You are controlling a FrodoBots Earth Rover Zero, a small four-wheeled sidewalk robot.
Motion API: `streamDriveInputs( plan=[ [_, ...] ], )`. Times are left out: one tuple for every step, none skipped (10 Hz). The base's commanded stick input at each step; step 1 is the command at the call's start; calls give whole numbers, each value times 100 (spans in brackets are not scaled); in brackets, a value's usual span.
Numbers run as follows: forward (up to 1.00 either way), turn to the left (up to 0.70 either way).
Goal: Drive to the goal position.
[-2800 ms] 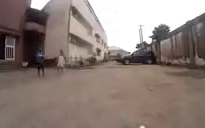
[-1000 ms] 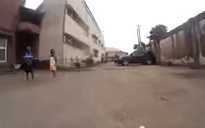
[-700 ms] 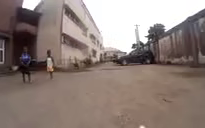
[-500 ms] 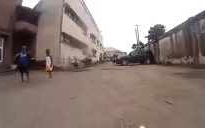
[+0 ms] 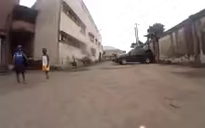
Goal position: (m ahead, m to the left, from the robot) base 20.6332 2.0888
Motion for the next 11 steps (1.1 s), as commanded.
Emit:
streamDriveInputs(
  plan=[
    [30, 0],
    [30, 0],
    [30, 0],
    [30, 0],
    [30, 0],
    [30, 0],
    [30, 0],
    [30, 0],
    [30, 0],
    [30, 0],
    [30, 0]
  ],
)
